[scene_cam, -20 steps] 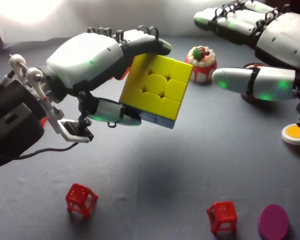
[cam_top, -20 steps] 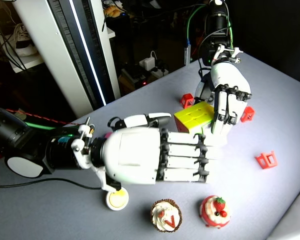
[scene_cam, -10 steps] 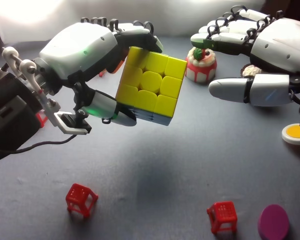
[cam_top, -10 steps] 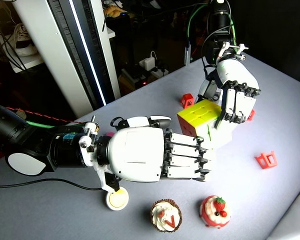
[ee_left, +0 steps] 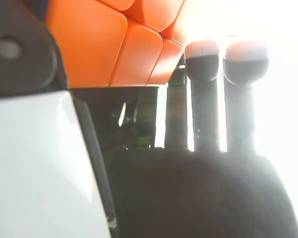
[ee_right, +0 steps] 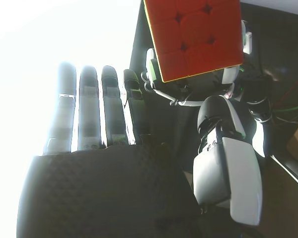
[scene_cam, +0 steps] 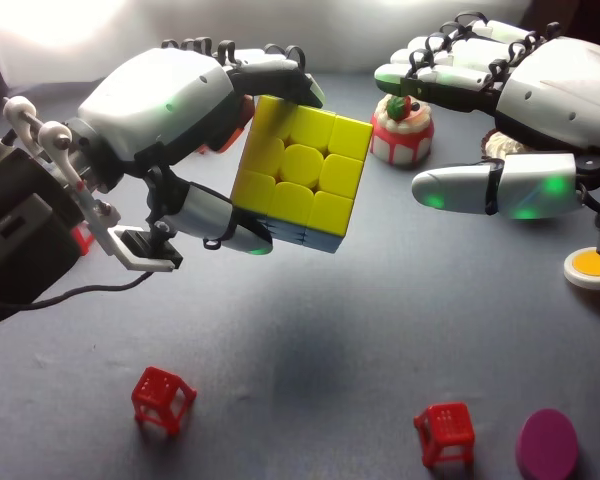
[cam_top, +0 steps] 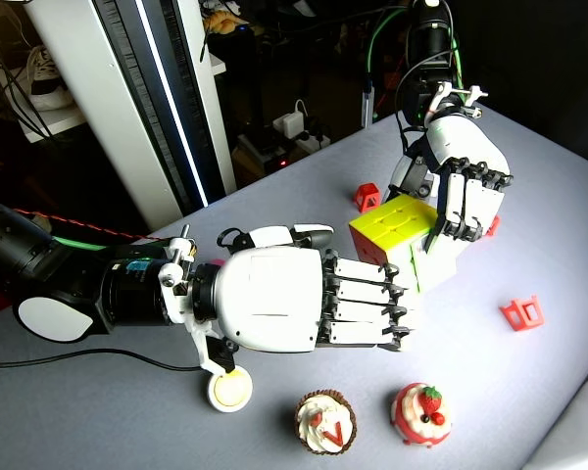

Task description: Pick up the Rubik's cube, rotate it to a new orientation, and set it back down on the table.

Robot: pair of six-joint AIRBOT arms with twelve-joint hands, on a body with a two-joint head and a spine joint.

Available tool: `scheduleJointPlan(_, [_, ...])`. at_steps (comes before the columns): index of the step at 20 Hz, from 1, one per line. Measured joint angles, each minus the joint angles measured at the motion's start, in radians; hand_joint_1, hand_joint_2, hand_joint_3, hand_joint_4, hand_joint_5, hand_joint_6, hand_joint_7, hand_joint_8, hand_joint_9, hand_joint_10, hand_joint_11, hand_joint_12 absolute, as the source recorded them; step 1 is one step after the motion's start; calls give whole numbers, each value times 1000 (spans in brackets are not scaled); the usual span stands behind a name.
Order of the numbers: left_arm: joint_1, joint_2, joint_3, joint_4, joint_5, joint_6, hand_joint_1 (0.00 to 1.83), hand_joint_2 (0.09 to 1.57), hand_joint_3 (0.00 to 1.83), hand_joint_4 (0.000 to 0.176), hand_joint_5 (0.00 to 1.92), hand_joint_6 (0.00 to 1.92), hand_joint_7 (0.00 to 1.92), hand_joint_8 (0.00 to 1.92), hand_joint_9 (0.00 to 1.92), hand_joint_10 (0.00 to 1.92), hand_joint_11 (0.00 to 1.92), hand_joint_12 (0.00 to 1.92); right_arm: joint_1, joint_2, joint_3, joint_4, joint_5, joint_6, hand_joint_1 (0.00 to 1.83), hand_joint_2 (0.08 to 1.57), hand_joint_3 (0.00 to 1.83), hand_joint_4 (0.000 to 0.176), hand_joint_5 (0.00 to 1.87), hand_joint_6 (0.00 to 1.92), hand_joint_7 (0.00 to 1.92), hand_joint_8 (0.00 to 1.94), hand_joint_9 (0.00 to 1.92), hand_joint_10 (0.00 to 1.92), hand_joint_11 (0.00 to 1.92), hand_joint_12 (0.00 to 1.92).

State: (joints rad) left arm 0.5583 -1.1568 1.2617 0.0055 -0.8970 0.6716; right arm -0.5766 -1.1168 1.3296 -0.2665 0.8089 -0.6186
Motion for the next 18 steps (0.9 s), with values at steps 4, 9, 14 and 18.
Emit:
scheduleJointPlan(4, [2, 0, -8, 10, -28, -3, 1130, 972, 738, 0, 575, 1744, 767, 1670, 792, 1920, 853, 1921, 0, 0, 11, -1, -26, 0, 0, 1103, 0, 0, 213, 7, 174, 4, 117, 9, 0, 739])
scheduleJointPlan(9, [2, 2, -16, 15, -45, -4, 1369, 850, 646, 0, 963, 1042, 893, 1379, 774, 1630, 676, 1921, 0, -26, 33, 0, -82, 0, 0, 1073, 0, 0, 89, 0, 73, 0, 0, 0, 0, 0])
scheduleJointPlan(14, [2, 2, -16, 11, -47, -4, 1231, 1020, 289, 0, 927, 1009, 880, 1412, 805, 1760, 814, 1921, -2, -57, 60, -3, -98, 0, 0, 1154, 11, 0, 65, 2, 104, 14, 79, 30, 22, 15])
scheduleJointPlan(18, [2, 2, -16, 11, -47, -4, 1219, 1138, 57, 0, 862, 1067, 906, 1322, 749, 1610, 724, 1921, -3, -73, 72, -15, -107, 0, 0, 1153, 0, 0, 175, 25, 193, 13, 103, 20, 0, 1])
